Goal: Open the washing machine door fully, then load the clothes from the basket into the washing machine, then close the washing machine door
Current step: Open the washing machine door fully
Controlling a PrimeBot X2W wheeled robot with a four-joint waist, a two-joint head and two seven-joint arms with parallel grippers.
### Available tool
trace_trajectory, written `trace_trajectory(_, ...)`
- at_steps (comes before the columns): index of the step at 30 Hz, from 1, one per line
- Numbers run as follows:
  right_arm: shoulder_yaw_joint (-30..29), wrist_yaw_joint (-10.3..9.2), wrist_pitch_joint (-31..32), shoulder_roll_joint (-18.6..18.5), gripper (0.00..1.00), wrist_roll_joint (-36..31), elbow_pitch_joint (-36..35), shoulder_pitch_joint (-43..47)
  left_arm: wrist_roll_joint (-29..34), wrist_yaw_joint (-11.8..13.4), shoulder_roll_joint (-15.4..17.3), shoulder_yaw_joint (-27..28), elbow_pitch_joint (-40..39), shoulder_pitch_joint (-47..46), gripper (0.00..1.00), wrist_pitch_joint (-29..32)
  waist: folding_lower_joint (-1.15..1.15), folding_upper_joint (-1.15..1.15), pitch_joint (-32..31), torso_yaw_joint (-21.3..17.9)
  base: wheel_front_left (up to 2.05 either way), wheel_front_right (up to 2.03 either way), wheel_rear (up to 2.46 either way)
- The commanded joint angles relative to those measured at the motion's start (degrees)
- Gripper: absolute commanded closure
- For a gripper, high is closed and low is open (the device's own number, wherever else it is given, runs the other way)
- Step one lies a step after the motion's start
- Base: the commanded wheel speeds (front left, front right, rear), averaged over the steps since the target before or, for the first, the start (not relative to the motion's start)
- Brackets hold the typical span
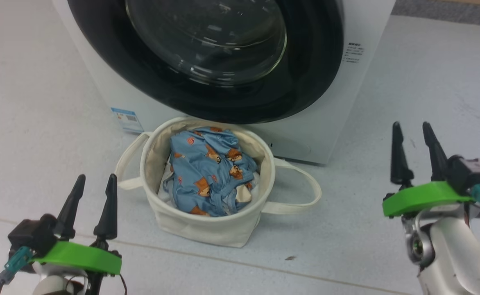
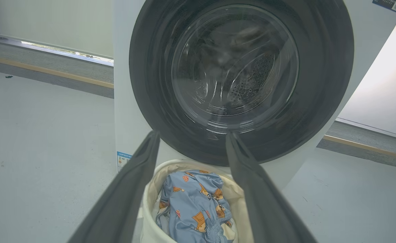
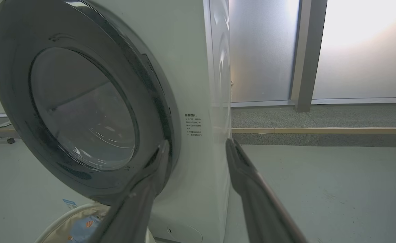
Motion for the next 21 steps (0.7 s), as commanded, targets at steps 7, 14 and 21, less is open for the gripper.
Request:
trace_trajectory(7, -1.82, 0.0, -0.71, -0.73, 1.0, 9.35, 1.74, -8.3, -0.77, -0.33, 2.01, 1.27, -1.25, -3.76, 0.0, -0.68, 0.0, 0.0, 3.19, 2.12, 0.0, 0.0, 0.0)
trace_trajectory(14, -3.28, 0.0, -0.12, -2.56, 1.0, 29.77, 9.37, -16.93, -0.82, -0.33, 2.31, 0.77, -0.85, -5.19, 0.0, -0.68, 0.0, 0.0, 5.47, 3.61, 0.0, 0.0, 0.0)
trace_trajectory(21, -4.49, 0.0, 6.06, -4.74, 1.0, 53.63, 11.44, -24.22, -0.82, -0.33, 2.73, 1.17, -1.33, -6.54, 0.0, -0.68, 0.0, 0.0, 8.55, 4.43, 0.0, 0.0, 0.0)
